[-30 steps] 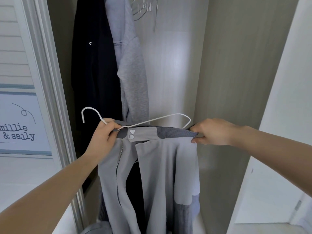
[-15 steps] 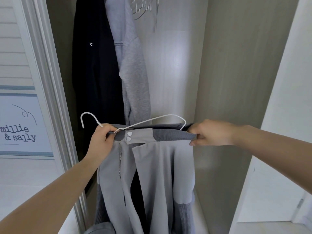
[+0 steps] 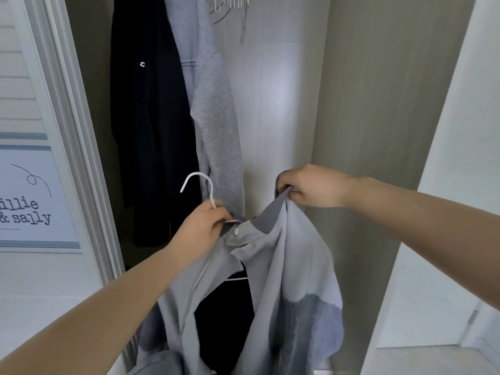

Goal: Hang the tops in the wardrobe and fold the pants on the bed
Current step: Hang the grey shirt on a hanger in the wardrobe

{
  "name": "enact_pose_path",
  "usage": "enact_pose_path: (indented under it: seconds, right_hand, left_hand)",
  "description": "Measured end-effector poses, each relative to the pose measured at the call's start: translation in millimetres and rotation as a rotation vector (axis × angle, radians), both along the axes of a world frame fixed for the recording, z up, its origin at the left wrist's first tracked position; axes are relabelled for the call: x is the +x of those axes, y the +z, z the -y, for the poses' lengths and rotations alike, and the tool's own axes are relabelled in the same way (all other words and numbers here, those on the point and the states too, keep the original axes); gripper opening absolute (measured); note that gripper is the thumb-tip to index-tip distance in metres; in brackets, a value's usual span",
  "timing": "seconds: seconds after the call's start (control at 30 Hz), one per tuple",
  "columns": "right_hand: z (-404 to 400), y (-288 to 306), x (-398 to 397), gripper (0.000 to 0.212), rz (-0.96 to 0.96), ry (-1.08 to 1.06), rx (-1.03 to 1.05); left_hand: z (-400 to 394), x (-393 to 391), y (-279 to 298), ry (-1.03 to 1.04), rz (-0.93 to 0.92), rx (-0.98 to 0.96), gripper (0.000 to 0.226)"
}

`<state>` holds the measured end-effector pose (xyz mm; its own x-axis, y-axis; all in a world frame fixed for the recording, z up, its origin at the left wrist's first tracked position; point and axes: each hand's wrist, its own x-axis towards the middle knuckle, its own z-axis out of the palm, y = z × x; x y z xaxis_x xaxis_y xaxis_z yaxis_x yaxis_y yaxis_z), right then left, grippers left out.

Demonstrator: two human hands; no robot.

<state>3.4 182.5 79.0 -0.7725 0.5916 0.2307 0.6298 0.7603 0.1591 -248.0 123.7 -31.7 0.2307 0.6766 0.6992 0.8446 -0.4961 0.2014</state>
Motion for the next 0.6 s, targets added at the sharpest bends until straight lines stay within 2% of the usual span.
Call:
enact_pose_path:
  seconds: [0.1,0.17,0.27,0.33,0.47,0.53,0.6]
  right_hand:
    - [4.9,-7.9,-12.8,0.033,-0.048,-0.088,-0.471]
    - [7.4,-17.0,-17.1,0.021,-0.074,-0.116,-0.556]
    - [6.5,-30.9,-20.3,0.031,-0.149,-0.094,-0.316]
    - [5.1,-35.2,-11.6,0.037,-0.174,-0.069,-0.167]
    - [3.0,-34.8,25.3,0.035,-0.321,-0.078,-0.030]
    - [3.3,-37.7,36.4,0.035,-0.421,-0.058,0.043]
    - [4.2,-39.5,44.1,0.034,-0.522,-0.045,0.081]
  left_hand:
    - [-5.7,18.9,16.6,0.000,0.173,0.013,0.028]
    - [-8.0,31.6,27.2,0.011,0.282,0.007,0.031]
    - [-10.3,50.7,44.1,-0.062,0.368,-0.004,0.031]
    - [-11.5,52.9,54.0,-0.143,0.360,-0.008,0.032]
    - [-11.2,33.4,57.6,-0.200,0.339,-0.076,0.044]
    - [-9.7,26.0,53.8,-0.189,0.322,-0.087,0.037]
    - [-8.4,16.0,48.0,-0.127,0.219,-0.139,0.021]
